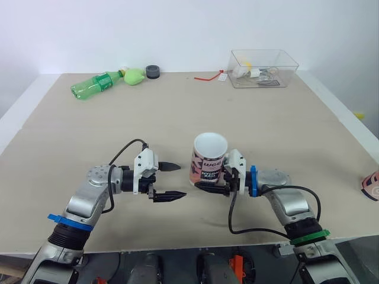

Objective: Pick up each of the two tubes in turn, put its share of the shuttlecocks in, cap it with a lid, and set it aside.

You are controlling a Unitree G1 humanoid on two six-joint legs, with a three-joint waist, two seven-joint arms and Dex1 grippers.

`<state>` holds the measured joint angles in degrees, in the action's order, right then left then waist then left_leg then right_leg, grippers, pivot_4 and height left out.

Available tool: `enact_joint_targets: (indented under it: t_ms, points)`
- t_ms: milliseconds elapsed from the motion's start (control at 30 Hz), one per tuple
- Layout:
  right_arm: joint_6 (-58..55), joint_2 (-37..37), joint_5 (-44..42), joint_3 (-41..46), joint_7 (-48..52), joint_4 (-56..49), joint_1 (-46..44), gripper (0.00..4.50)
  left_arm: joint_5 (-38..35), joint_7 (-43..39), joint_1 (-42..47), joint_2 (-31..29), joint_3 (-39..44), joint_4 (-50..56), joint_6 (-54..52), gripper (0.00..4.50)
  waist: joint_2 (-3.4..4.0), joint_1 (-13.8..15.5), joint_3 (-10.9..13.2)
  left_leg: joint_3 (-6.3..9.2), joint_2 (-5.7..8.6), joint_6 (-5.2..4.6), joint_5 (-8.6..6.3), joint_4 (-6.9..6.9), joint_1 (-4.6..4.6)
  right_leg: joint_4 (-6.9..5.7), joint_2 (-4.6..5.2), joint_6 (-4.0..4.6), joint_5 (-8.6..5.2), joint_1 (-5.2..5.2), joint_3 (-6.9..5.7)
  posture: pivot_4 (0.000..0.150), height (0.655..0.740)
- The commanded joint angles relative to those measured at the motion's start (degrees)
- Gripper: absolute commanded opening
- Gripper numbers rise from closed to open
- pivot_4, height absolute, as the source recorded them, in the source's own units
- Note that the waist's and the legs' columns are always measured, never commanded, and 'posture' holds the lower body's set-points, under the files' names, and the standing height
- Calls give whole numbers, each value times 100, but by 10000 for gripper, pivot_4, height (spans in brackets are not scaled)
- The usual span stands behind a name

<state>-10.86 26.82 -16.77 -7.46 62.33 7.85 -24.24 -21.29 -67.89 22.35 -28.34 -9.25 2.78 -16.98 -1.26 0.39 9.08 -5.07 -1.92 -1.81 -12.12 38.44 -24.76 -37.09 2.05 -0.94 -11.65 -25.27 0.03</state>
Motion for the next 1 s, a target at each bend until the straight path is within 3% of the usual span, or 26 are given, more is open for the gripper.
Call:
enact_joint_targets:
  t_ms: [33,267,500,700,1000]
  points:
    - [-48,179,-248,890,-649,-187,-84,27456,-11,9,190,41,-11,71,125,45000,0,5,0,0,2,1,1,0,0,0,2,-2,1,1,0,1500,7400]
    - [-156,719,-23,2739,-2997,1174,-221,27456,-35,-18,297,151,-140,139,113,45000,-1,11,0,-3,29,0,1,-1,-2,1,33,8,13,6,0,1500,7400]
    - [-175,773,318,3148,-4386,1793,-187,27456,-40,41,321,323,-266,186,104,45000,0,-82,-1,-14,19,-10,-5,-15,11,1,12,-16,17,3,25,1500,7400]
    - [-259,744,387,3239,-5038,2048,-114,27456,-257,73,428,475,-220,315,-117,45000,0,-143,-1,-13,14,-14,0,-14,15,0,0,-38,13,5,35,1500,7400]
    - [-261,622,178,3267,-5081,1987,54,27456,-381,111,516,547,-166,324,-222,45000,0,-164,-1,-29,20,-15,1,-10,20,3,2,-59,25,7,65,1500,7400]
